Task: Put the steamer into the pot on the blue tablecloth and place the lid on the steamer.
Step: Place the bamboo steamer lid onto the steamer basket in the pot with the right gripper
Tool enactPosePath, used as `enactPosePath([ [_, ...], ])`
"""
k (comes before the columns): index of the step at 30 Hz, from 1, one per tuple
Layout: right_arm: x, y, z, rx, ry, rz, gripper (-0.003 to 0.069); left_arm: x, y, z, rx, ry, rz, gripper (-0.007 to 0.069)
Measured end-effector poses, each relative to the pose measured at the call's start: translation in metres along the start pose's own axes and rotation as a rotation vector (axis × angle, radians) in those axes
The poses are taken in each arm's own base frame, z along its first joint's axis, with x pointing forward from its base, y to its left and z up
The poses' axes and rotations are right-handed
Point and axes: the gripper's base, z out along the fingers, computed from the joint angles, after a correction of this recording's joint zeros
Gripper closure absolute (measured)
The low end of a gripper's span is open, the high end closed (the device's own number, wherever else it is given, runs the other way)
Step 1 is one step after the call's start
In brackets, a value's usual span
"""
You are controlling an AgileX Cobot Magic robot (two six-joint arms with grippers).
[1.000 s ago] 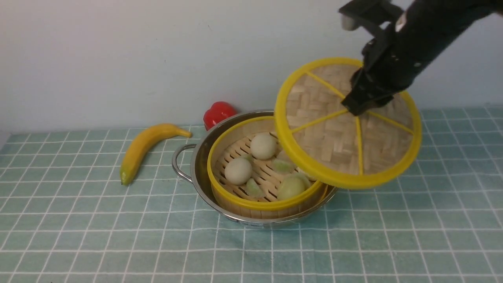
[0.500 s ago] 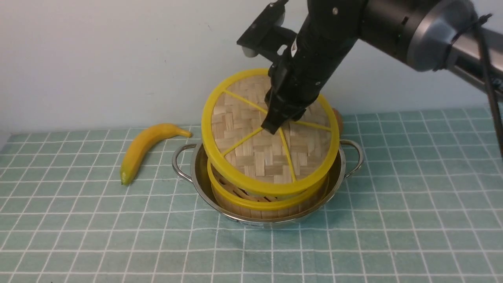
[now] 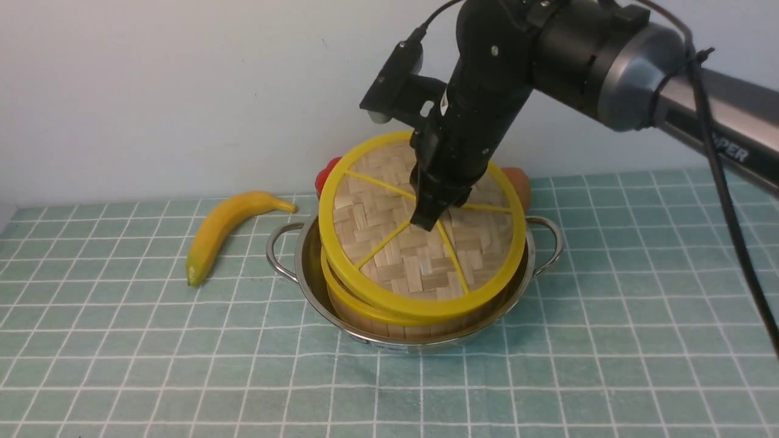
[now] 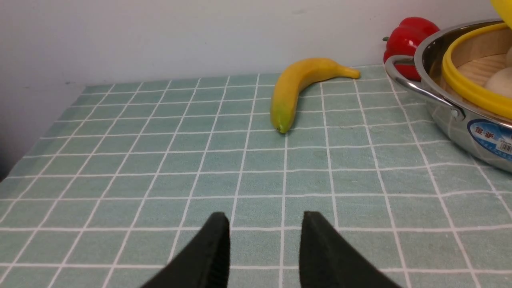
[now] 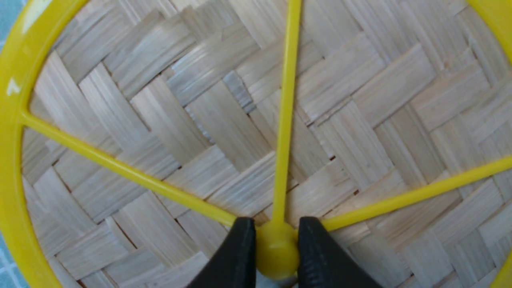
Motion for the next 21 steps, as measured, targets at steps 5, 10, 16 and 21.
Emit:
enactPosePath([
  [5, 0.0, 0.0, 0.002, 0.003, 0.006, -0.006, 0.0512, 0.0, 0.0, 0.0, 0.0, 0.0, 0.0, 0.0382],
  [10, 0.001, 0.0, 0.013, -0.001, 0.015, -0.027, 0.0512, 0.0, 0.0, 0.0, 0.0, 0.0, 0.0, 0.0382],
  [16, -0.001, -0.001, 0.019, 0.008, -0.003, -0.053, 0.0512, 0.0, 0.0, 0.0, 0.0, 0.0, 0.0, 0.0382],
  [21, -0.002, -0.002, 0.021, 0.014, -0.015, -0.078, 0.0512, 0.0, 0.0, 0.0, 0.0, -0.001, 0.0, 0.0382],
])
